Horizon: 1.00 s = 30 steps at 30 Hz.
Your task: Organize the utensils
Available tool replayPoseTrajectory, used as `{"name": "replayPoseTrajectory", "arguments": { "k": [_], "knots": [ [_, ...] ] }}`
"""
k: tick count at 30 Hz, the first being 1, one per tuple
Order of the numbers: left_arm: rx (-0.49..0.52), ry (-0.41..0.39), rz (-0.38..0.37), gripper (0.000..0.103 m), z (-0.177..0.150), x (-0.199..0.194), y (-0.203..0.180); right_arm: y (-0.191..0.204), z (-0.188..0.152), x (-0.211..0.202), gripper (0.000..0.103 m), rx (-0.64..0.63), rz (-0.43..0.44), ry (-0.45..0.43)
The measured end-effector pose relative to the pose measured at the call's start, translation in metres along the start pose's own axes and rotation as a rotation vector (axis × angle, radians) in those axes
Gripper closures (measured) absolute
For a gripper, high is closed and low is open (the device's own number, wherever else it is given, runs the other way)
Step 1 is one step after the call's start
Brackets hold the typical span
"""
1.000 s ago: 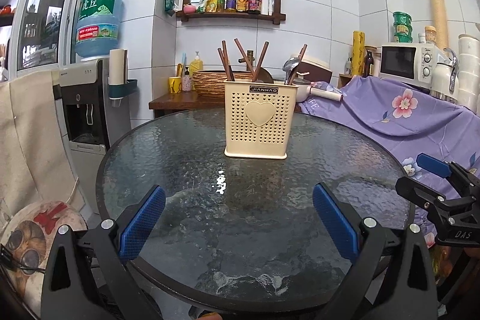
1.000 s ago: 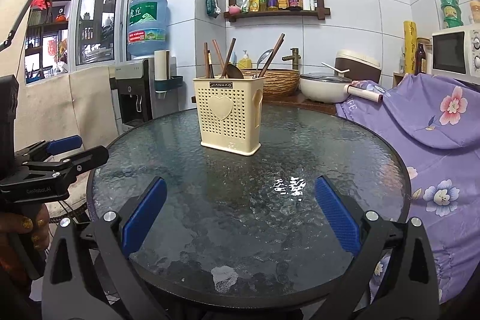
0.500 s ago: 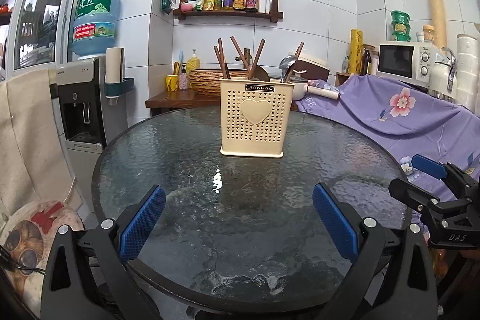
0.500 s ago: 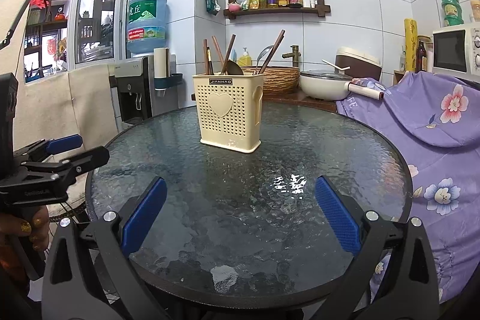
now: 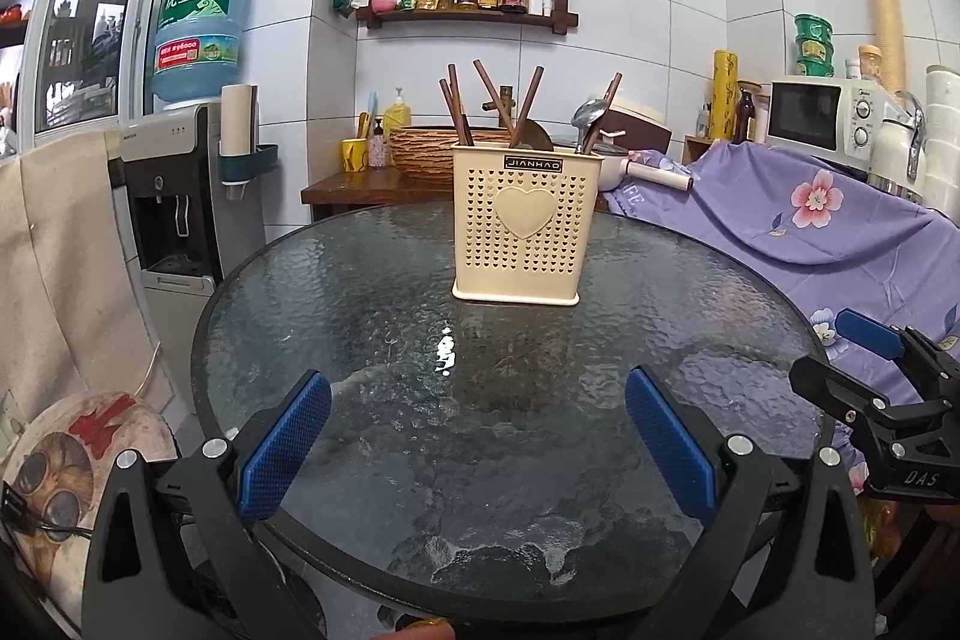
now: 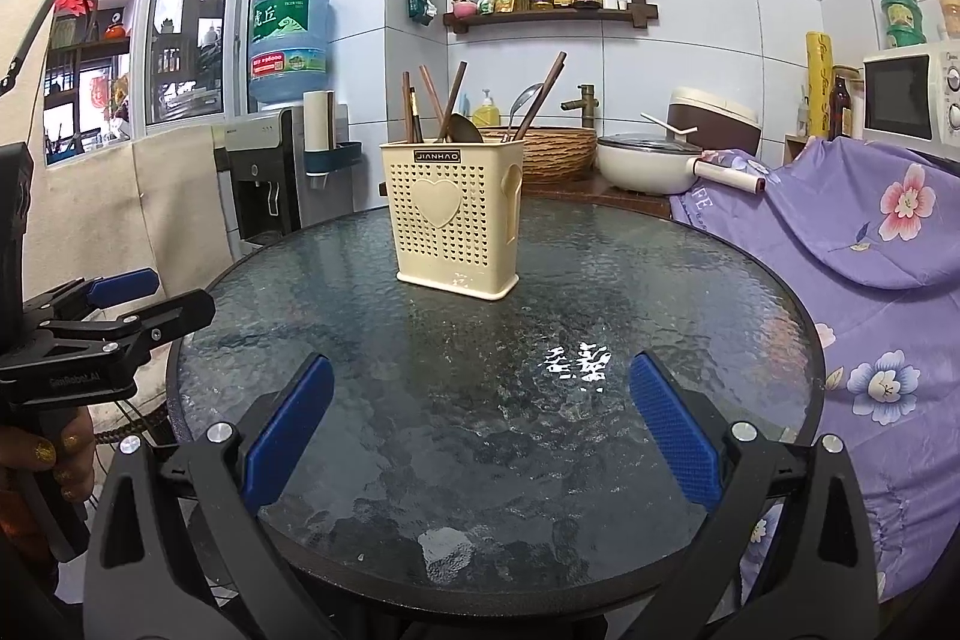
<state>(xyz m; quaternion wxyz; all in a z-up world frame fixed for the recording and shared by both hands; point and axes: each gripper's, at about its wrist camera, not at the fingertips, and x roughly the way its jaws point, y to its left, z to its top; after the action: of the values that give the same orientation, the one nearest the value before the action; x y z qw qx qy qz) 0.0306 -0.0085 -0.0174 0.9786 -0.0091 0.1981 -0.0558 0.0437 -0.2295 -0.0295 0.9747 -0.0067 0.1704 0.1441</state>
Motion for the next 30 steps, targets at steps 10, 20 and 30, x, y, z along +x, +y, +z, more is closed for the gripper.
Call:
{"name": "replayPoseTrajectory", "arguments": {
  "k": [10,20,30],
  "knots": [
    [0.001,0.008,0.004,0.006,-0.0001,0.0012,0.0016,-0.0002,0.0014,0.0013,0.006,-0.004,0.004,0.003],
    [0.005,0.013,0.007,0.006,-0.0012,0.0027,0.0002,0.0007,0.0015,0.0015,0.006,-0.004,0.007,0.007],
    [0.01,0.015,0.013,0.006,-0.002,0.0044,-0.0011,0.001,0.0015,0.0026,0.006,-0.004,0.008,0.01]
  ]
}}
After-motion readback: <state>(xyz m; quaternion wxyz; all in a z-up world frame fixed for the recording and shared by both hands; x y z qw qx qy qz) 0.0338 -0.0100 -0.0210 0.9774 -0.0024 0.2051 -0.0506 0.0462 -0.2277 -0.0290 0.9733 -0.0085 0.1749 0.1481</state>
